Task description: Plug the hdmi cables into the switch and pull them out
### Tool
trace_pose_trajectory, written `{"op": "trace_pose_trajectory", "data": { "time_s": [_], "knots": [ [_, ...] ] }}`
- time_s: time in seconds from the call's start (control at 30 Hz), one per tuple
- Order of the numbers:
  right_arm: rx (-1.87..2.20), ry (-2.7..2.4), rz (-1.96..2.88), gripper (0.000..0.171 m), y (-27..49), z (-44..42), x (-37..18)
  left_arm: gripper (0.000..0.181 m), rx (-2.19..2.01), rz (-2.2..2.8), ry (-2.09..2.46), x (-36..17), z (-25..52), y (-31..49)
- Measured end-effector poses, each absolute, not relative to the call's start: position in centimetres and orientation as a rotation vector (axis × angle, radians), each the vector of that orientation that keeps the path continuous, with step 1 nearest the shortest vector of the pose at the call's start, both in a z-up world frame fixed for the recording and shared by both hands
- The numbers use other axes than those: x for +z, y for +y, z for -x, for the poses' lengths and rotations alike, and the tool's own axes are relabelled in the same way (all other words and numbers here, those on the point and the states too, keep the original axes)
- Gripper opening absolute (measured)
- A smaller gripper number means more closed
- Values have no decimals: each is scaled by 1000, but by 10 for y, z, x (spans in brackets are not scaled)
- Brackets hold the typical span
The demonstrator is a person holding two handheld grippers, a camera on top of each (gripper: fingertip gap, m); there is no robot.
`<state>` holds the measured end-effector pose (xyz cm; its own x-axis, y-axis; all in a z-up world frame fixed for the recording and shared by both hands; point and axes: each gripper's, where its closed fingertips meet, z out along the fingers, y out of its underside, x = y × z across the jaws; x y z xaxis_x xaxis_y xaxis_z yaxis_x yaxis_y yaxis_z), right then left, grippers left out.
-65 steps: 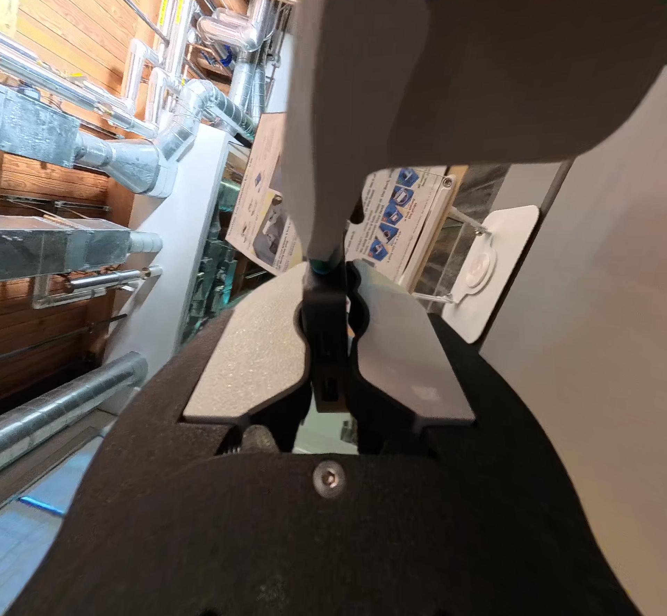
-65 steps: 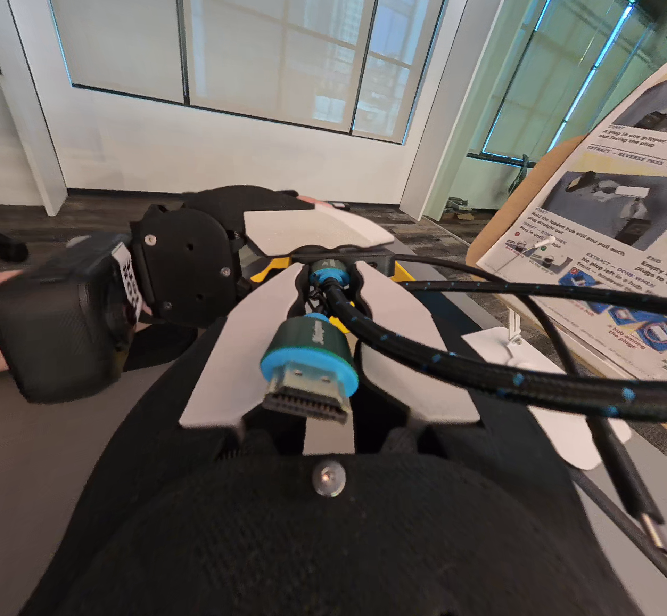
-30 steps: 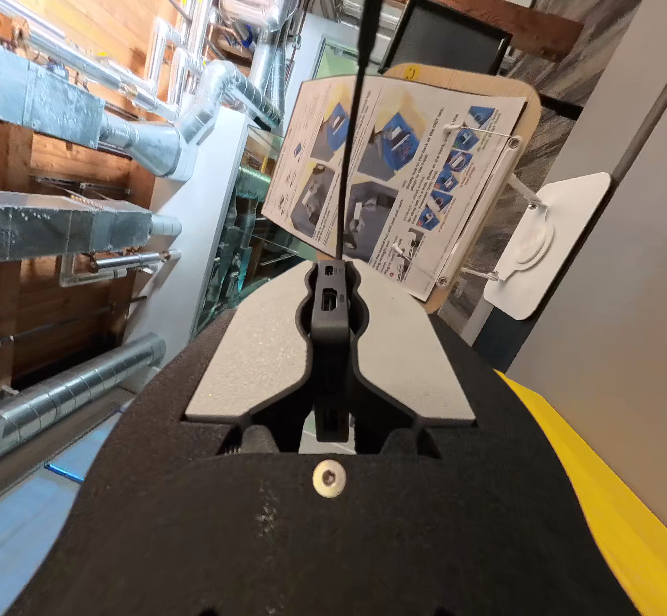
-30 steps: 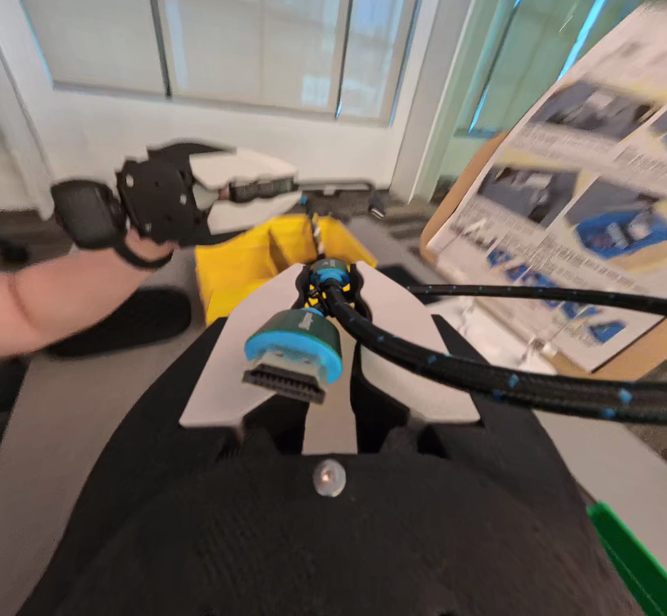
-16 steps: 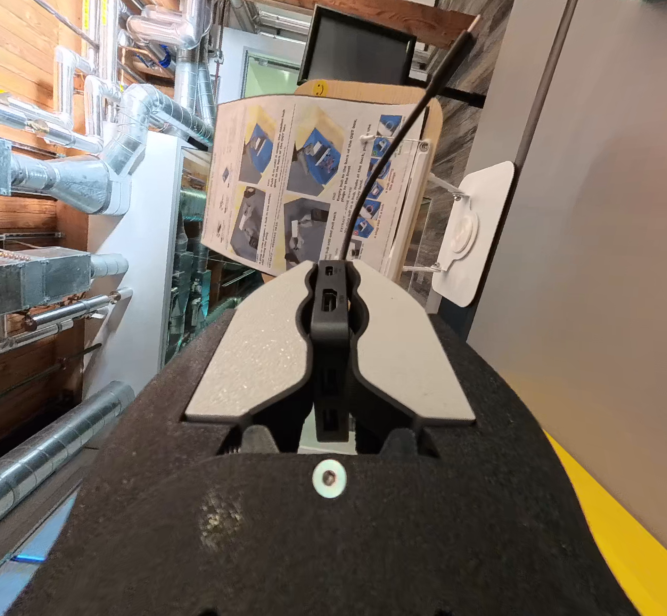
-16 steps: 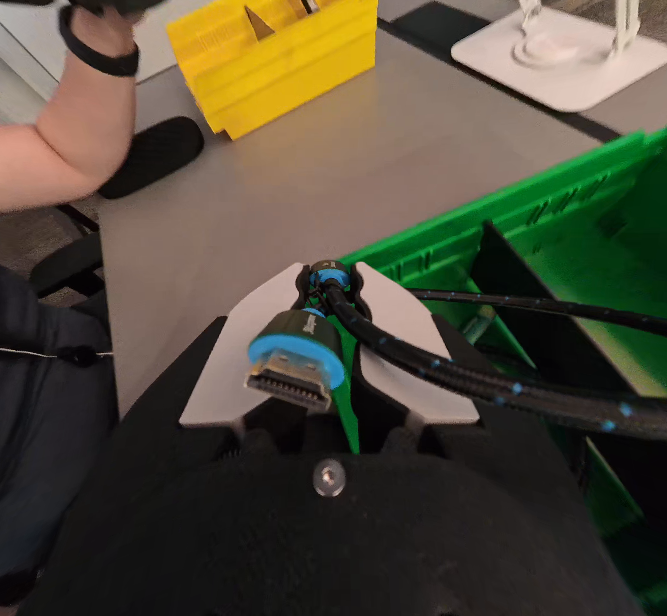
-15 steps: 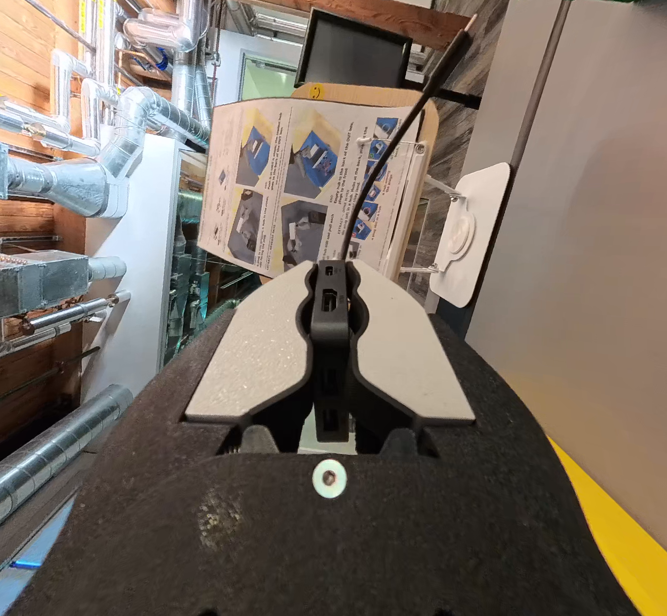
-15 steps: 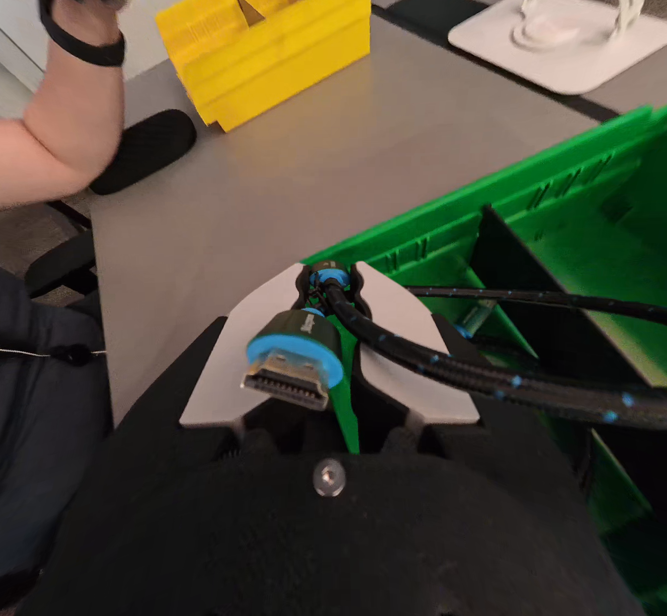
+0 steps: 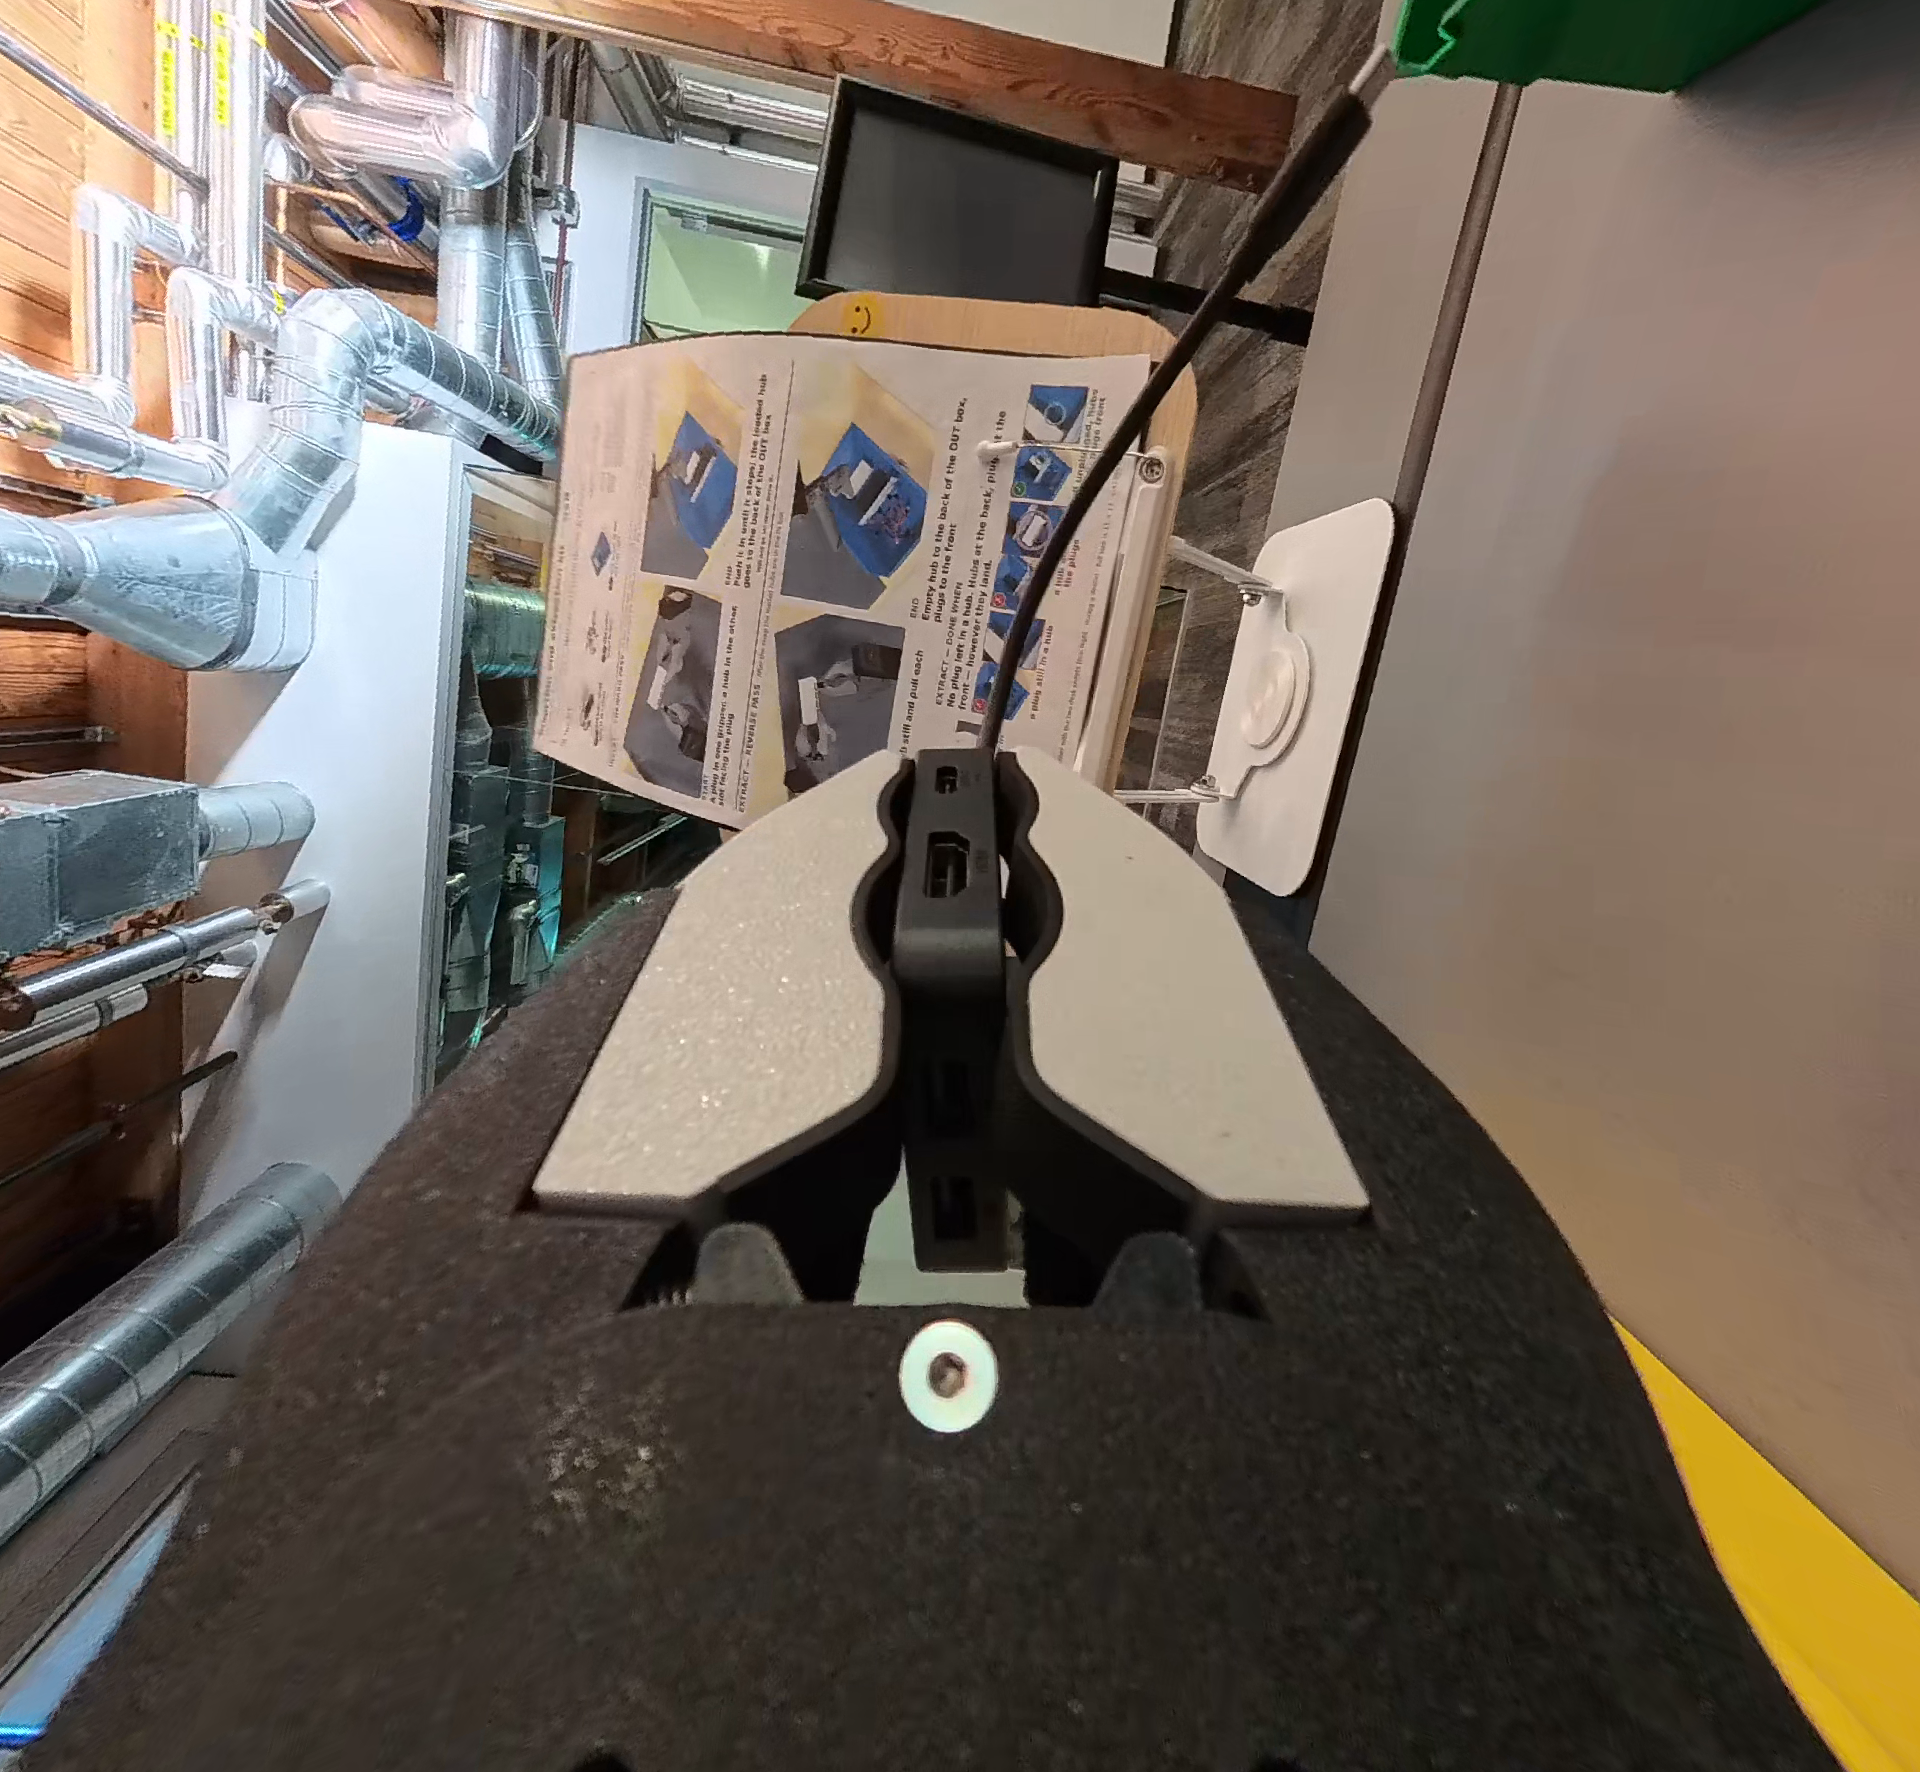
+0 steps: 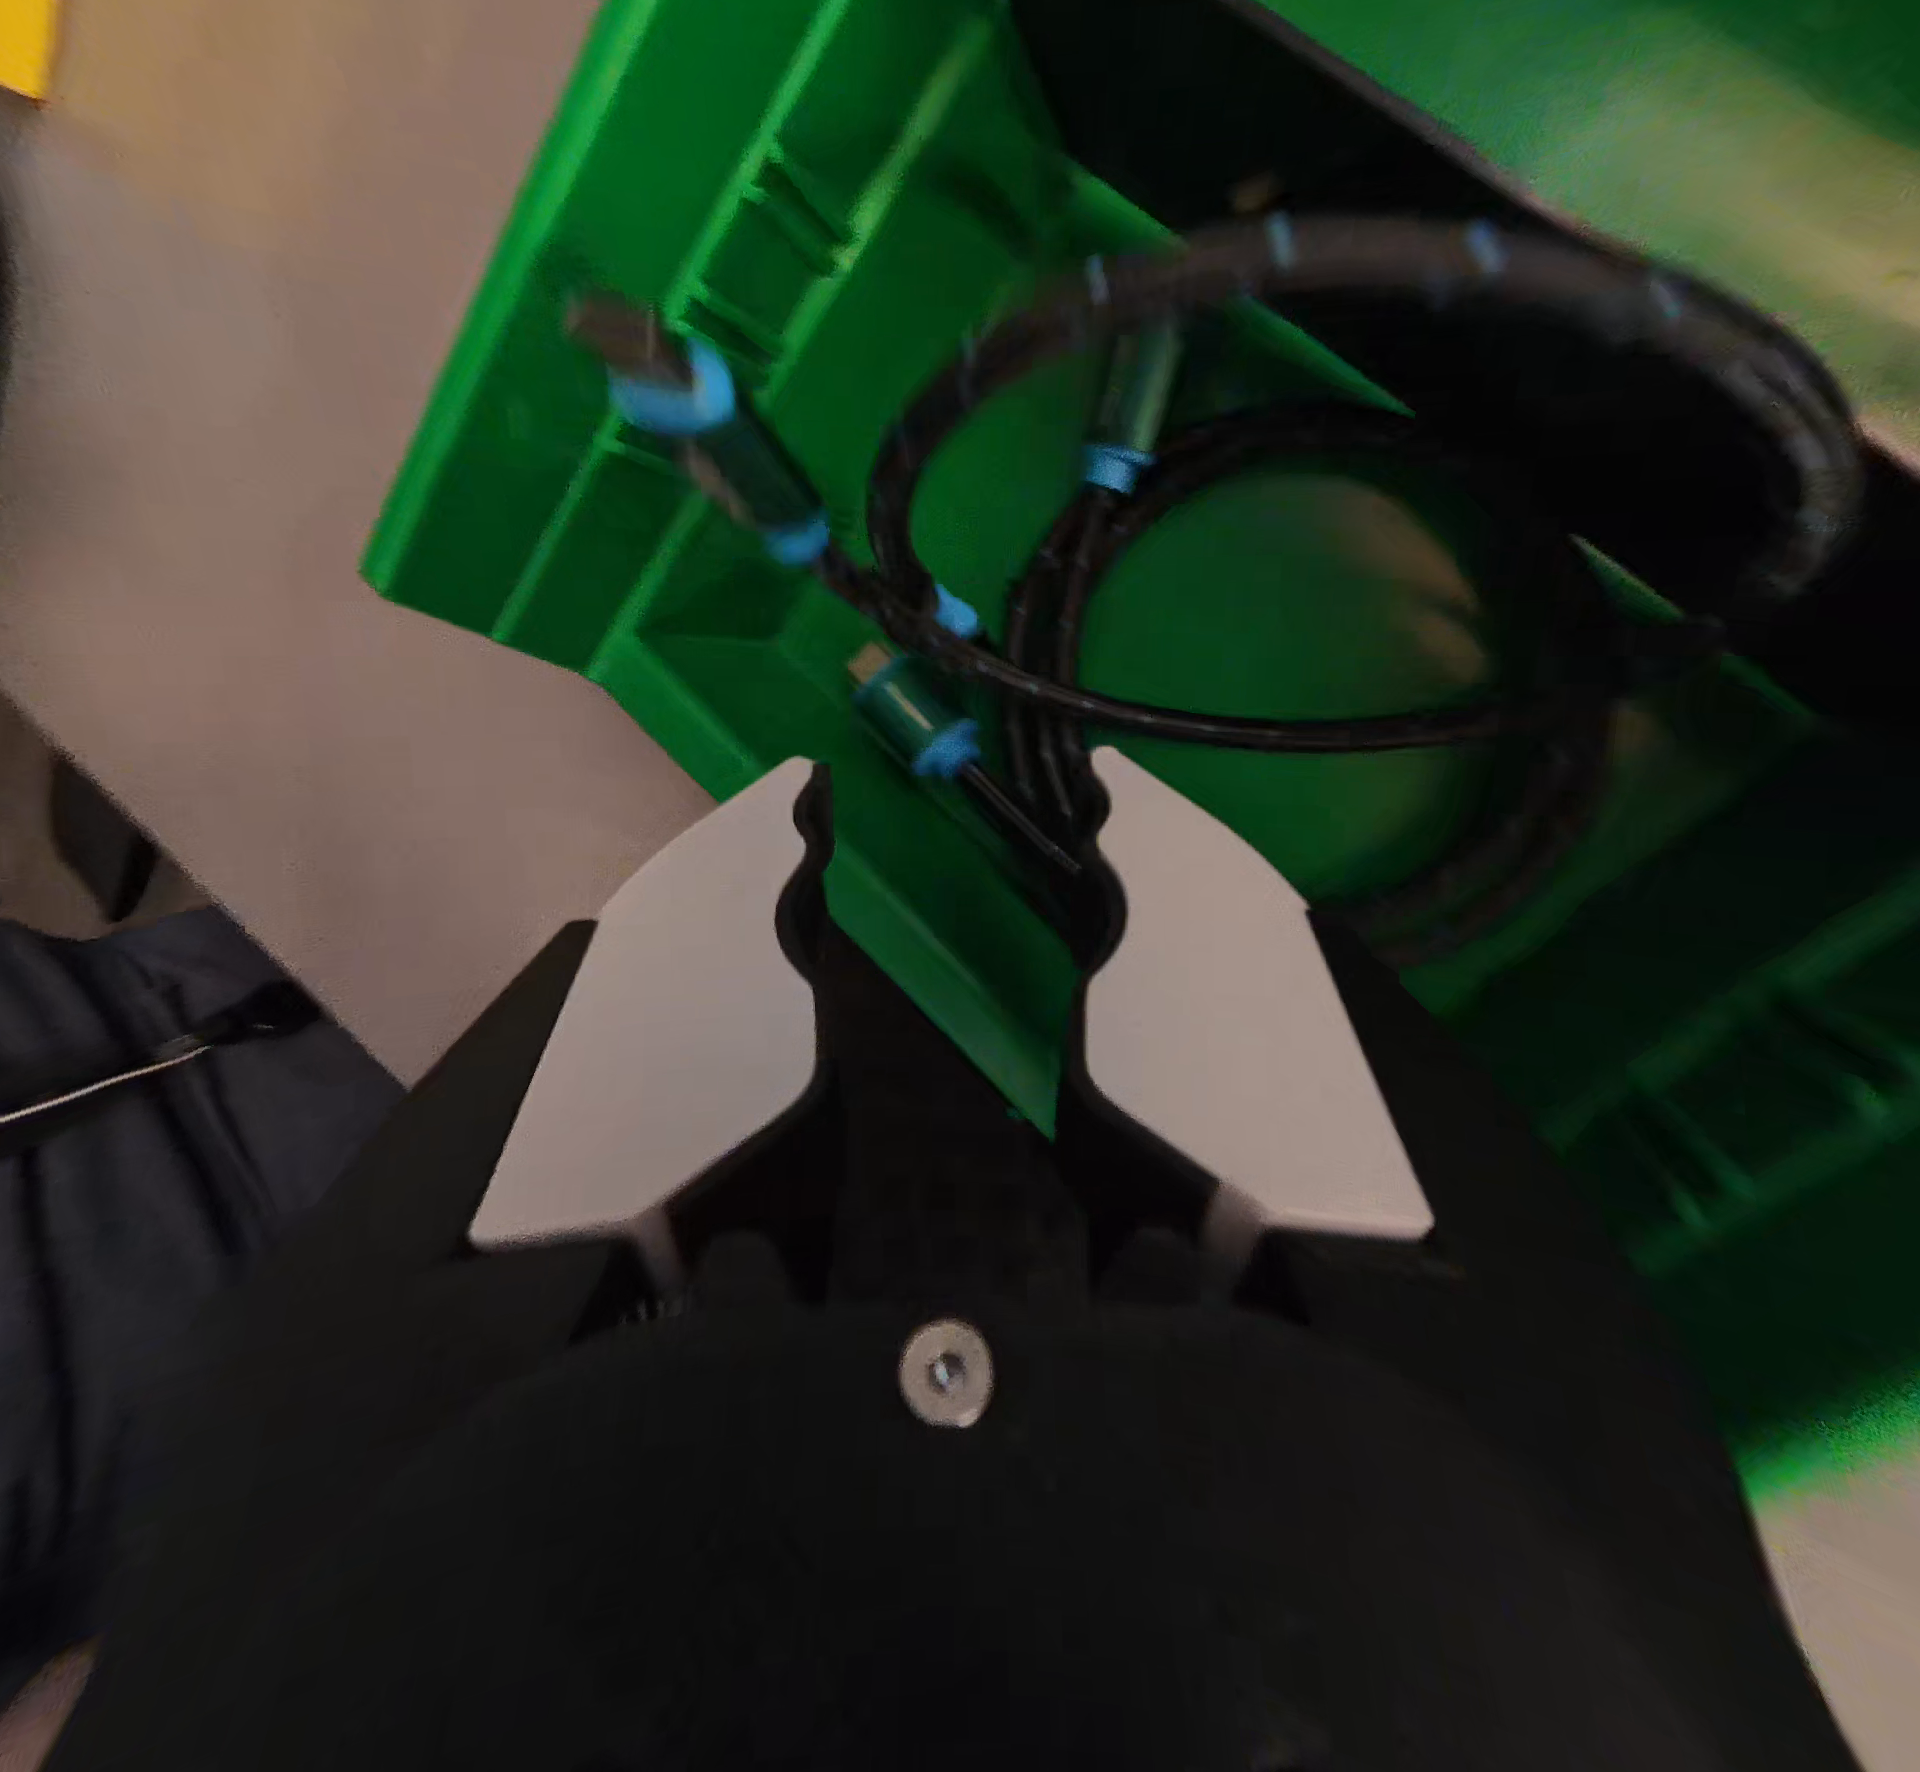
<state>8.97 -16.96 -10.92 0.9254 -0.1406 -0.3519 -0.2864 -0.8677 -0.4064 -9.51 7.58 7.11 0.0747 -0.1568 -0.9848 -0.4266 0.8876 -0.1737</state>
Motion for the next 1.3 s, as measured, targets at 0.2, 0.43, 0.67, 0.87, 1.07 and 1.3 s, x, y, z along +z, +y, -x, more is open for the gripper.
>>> {"op": "trace_pose_trajectory", "data": {
  "time_s": [0.2,0.43,0.67,0.87,1.07,1.3],
  "knots": [
    [107,238,2577,45,-184,-106,-59,14,181,472,1477,81,101,71],
    [-310,-413,1936,45,-114,-26,70,14,-25,355,1507,84,101,36],
    [-537,-933,1563,43,-49,98,101,14,-116,336,1551,80,102,21],
    [-672,-1092,1619,37,-2,81,80,14,-135,220,1597,71,102,6],
    [-625,-1146,1660,32,20,68,61,14,-187,161,1615,66,102,-5],
    [-613,-1160,1694,5,29,63,41,14,-163,139,1633,55,95,-14]
  ]
}}
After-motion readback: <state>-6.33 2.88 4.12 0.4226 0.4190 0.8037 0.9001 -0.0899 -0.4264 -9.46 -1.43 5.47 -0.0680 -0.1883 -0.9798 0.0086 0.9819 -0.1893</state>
